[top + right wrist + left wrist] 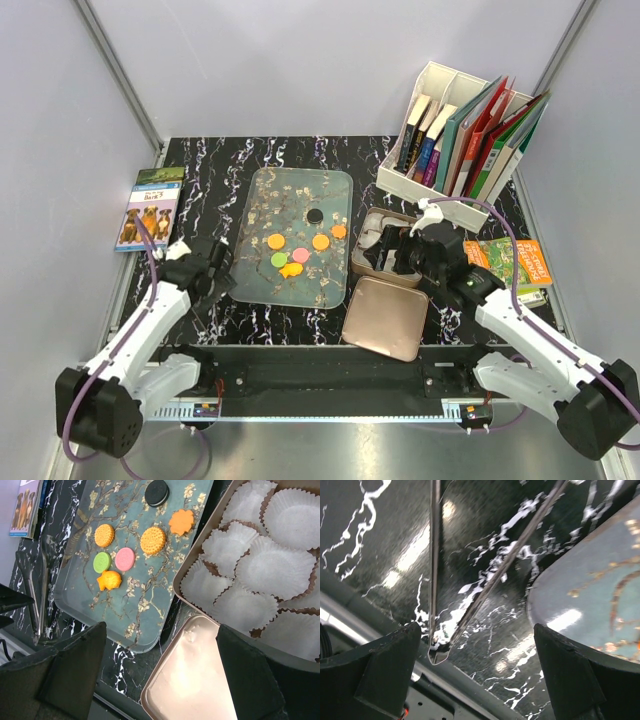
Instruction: Pack the cookies
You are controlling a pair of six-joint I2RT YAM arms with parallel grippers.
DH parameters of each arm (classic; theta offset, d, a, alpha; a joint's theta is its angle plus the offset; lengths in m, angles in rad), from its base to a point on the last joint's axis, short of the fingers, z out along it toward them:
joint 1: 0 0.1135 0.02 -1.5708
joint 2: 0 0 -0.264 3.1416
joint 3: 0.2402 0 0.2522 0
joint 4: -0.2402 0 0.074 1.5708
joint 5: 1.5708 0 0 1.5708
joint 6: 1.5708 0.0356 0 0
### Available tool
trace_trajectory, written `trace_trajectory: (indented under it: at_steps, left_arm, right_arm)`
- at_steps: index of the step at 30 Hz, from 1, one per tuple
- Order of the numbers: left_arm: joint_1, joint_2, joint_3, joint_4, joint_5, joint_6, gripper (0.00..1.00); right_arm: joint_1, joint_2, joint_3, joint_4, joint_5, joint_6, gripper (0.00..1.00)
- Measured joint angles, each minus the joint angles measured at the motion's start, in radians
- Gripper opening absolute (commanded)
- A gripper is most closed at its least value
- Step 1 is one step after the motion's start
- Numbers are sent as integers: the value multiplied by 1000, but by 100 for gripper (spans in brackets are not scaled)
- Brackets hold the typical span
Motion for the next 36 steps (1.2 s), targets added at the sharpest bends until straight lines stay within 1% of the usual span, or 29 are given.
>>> trace_trajectory:
  at_steps: [6, 14, 17, 18, 21, 22, 28, 29, 31, 34, 35, 36]
  left_arm:
    - [0, 78, -13, -34, 19, -66, 99]
    - [0, 79, -93, -27, 76, -139, 97]
    - [0, 93, -117, -11, 87, -149, 87]
    - [0, 102, -120, -3, 89, -150, 82]
    - [0, 124, -124, 34, 97, -147, 74]
    - [0, 130, -125, 45, 100, -145, 67]
    - [3, 190, -134, 124, 116, -125, 47]
    - [5, 195, -134, 135, 120, -121, 47]
    - [8, 199, -134, 150, 126, -113, 47]
    - [13, 208, -128, 156, 128, -87, 61]
    - [18, 211, -125, 160, 128, -77, 68]
    - [24, 216, -121, 162, 127, -69, 72]
  right_arm:
    - [0, -10, -4, 14, -9, 0, 100]
    - [0, -27, -8, 14, -9, 0, 100]
    - [0, -27, -8, 14, -9, 0, 100]
    - [0, -27, -8, 14, -9, 0, 100]
    - [0, -27, -8, 14, -9, 0, 100]
    - [0, -26, -8, 14, -9, 0, 100]
    - [0, -26, -8, 14, -9, 1, 100]
    - [0, -26, -8, 14, -8, 1, 100]
    - [0, -26, -8, 14, -8, 1, 100]
    - [0, -26, -8, 14, -8, 1, 100]
    - [0, -26, -8, 14, -8, 1, 100]
    - [0, -25, -8, 14, -8, 1, 100]
